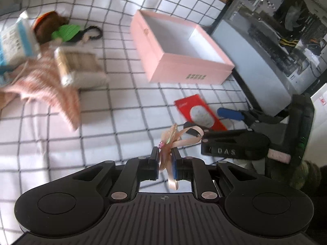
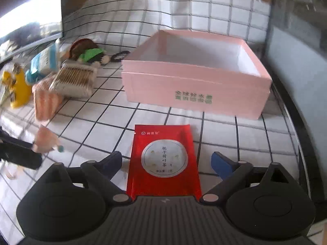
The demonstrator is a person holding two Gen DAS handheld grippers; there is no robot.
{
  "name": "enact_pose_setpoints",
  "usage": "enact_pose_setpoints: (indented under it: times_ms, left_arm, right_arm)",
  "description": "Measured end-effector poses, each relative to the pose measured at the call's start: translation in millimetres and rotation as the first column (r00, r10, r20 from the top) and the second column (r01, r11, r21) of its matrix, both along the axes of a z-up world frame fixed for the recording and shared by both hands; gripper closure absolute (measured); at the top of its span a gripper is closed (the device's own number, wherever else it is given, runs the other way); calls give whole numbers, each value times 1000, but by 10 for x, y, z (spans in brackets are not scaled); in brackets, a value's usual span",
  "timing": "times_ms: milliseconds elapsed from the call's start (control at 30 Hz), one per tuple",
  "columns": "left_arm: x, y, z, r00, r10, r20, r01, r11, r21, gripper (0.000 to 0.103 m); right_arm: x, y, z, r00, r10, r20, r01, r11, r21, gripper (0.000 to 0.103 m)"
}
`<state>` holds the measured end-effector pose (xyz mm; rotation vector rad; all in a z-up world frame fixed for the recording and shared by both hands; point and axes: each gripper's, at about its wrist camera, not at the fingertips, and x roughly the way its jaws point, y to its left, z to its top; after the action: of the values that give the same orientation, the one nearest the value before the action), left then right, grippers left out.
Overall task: Organize soft objects
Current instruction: 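Carry the red packet and ribbon bow over the pink box and release both, then grasp the black bead bracelet with the right gripper while the left gripper grasps the cotton-swab pack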
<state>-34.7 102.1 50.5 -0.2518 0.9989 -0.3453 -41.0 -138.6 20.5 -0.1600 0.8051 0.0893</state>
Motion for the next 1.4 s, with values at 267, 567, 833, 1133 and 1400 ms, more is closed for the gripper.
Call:
enact_pose_setpoints:
  times_ms: [267, 567, 833, 1133, 1400]
  left_arm:
    - [-70, 14, -7, 1000, -5, -28, 5, 1000, -8, 88]
    - [238, -198, 488, 991, -66, 118, 78, 992, -97, 88]
    - [1273, -398, 1361, 926, -33, 376, 87, 988, -127, 85]
    - [2008, -572, 776, 971, 3, 241, 7, 999, -40, 83]
    - [1188, 117, 358, 968, 155, 197, -149, 988, -48, 83]
  right_arm:
    - [-287, 41, 200, 996, 78, 43, -75, 994, -76, 49]
    - [-528, -119, 952, 972, 18, 236, -1, 997, -72, 49]
    - [179, -75, 1442, 900, 2, 436, 75, 984, -159, 24]
    - [269, -79, 928, 945, -41, 323, 79, 991, -105, 11]
    - [329, 307, 721, 956, -36, 291, 67, 993, -99, 0]
